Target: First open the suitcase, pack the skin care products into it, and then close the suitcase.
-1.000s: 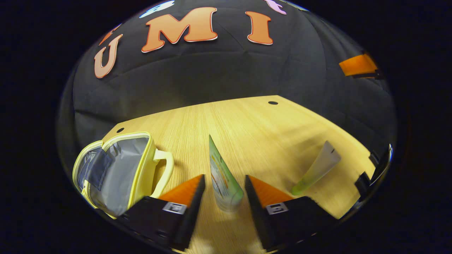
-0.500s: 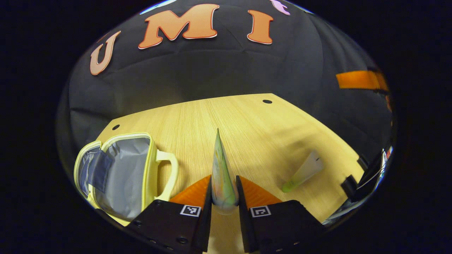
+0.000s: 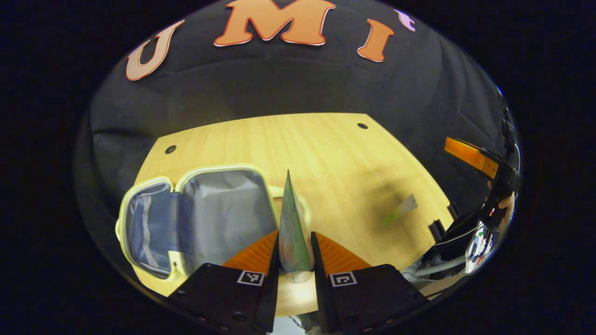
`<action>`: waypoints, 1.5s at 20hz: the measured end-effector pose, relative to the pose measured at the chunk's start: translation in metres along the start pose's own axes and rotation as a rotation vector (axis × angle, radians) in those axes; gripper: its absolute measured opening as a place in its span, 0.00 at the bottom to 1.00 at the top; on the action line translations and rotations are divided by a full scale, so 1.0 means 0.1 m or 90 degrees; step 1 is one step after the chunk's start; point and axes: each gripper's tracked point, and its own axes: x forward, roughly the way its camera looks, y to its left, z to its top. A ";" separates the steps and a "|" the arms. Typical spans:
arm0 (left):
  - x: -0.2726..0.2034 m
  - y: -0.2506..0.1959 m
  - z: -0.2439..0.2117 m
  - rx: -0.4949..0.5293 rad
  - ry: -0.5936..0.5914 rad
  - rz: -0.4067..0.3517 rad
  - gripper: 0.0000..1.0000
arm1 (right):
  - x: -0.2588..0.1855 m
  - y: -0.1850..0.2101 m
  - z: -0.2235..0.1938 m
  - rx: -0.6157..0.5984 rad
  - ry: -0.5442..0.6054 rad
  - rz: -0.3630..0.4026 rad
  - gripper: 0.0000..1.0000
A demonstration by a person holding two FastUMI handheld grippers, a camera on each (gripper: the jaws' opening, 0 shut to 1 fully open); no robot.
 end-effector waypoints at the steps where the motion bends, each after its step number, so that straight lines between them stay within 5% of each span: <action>1: -0.04 0.19 -0.02 -0.005 0.016 0.003 0.36 | 0.00 0.05 -0.02 0.008 0.001 -0.003 0.95; 12: 0.63 1.45 -0.56 -0.055 0.253 -0.014 0.36 | -0.34 0.17 -0.28 0.053 0.016 -0.095 0.95; 22: 0.97 1.61 -0.64 -0.016 0.281 0.004 0.37 | -0.54 0.00 -0.47 0.046 0.045 -0.151 0.95; 26: 0.79 1.51 -0.46 0.014 0.239 0.008 1.00 | -0.46 0.04 -0.50 0.044 0.049 -0.130 0.95; 30: 0.41 1.31 -0.27 0.014 0.173 0.007 0.99 | -0.32 0.06 -0.58 0.038 0.050 -0.101 0.95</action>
